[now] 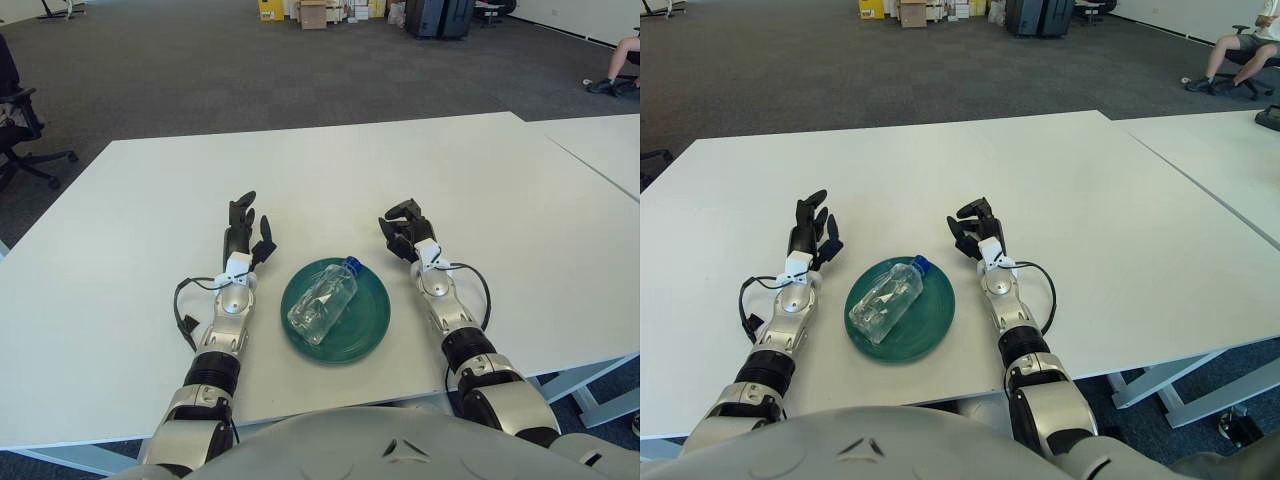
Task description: Put the bottle into the plate.
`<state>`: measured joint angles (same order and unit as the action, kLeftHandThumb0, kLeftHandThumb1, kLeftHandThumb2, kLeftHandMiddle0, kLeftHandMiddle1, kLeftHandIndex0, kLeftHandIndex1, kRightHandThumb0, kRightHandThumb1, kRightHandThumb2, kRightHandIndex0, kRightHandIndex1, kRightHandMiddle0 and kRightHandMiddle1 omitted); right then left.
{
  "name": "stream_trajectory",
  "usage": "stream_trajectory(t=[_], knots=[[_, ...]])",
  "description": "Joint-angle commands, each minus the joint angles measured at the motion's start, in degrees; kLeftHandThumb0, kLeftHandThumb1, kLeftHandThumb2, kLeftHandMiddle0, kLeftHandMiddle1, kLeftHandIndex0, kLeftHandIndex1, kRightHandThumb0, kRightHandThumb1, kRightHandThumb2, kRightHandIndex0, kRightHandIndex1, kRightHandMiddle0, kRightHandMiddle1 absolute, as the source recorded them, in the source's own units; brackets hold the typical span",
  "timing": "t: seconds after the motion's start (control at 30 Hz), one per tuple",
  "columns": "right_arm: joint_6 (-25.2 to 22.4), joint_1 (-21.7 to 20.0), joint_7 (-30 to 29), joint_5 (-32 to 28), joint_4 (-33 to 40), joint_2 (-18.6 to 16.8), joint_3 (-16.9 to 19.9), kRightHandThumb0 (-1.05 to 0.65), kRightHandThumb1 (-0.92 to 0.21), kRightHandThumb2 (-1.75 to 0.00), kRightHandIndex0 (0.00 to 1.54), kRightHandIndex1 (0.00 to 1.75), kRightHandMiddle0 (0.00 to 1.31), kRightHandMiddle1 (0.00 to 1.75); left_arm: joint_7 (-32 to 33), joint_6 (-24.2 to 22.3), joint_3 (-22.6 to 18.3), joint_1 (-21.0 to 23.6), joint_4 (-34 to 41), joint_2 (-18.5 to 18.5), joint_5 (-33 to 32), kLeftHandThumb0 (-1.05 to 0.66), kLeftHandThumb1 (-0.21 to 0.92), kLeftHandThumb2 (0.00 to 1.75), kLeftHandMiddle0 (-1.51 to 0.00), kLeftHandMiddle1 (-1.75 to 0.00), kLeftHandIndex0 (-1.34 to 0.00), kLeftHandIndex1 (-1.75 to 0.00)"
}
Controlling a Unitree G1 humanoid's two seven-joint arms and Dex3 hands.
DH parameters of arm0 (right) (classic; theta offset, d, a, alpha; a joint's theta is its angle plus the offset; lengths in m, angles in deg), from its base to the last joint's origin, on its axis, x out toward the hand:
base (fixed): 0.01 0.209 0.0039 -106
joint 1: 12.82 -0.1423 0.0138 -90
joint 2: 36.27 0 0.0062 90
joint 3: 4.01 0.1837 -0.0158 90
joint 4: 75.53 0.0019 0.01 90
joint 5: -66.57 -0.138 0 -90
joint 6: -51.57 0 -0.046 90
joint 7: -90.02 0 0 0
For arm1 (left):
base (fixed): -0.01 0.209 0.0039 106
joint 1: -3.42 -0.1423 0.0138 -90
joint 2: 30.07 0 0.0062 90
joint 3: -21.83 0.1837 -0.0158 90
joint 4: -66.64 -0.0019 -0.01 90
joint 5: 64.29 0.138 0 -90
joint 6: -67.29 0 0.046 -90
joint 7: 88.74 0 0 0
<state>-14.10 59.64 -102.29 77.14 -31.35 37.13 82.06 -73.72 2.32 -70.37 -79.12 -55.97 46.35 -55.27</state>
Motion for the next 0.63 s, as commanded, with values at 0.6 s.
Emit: stream_trajectory(t=[0.6], knots=[[6.90, -1.01, 2.86, -2.03, -9.98, 1.01, 1.14, -0.35, -0.92, -0.52, 0.41, 0.89, 0.19, 1.75, 0.55, 0.33, -0.33, 0.72, 0.24, 0.76, 0.55, -0.77, 0.92, 0.90, -0.36, -0.01, 0.00, -0.81]])
